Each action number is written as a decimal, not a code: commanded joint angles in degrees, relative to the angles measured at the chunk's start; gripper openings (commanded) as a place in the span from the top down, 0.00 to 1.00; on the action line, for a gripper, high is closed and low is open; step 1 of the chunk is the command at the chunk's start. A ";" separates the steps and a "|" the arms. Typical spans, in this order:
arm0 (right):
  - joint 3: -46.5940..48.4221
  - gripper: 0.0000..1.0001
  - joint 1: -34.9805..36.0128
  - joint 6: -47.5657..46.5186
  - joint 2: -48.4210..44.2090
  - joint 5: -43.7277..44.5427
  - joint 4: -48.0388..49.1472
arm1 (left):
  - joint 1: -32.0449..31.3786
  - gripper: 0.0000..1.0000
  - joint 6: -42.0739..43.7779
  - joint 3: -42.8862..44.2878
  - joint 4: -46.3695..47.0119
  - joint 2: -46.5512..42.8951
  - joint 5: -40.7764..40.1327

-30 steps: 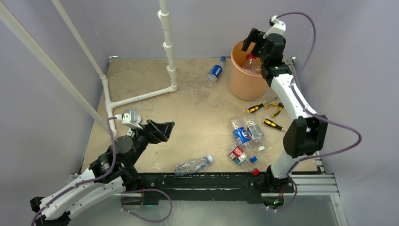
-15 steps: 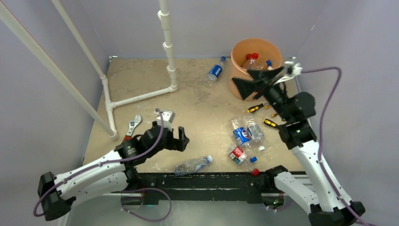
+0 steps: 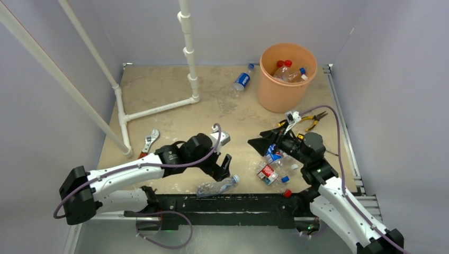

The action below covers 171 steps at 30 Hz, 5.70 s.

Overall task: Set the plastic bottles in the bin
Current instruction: Pick up the plastic bottle from the corner of the board.

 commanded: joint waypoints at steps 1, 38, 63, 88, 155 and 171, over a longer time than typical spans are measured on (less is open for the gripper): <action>-2.47 0.06 0.04 -0.21 -3.08 0.00 2.94 | -0.96 0.01 -2.43 -3.52 5.74 3.31 4.06; 2.20 0.04 0.03 1.08 -6.64 -3.14 0.86 | -8.58 0.76 -7.13 -12.70 22.12 1.16 -2.51; 11.65 0.06 4.78 9.41 1.16 -9.42 11.04 | -8.58 1.00 0.83 -24.46 72.63 -12.49 -6.24; 16.00 0.54 22.61 3.44 10.60 5.54 9.13 | -8.58 1.00 -0.40 -22.81 68.71 -12.27 -6.32; 35.47 0.28 23.94 7.51 20.57 30.21 -14.23 | -19.57 1.00 15.57 -12.39 54.73 -10.95 -45.43; 32.47 0.53 23.96 8.39 23.25 25.72 -10.53 | -19.74 1.00 15.92 -12.19 56.28 -10.39 -44.49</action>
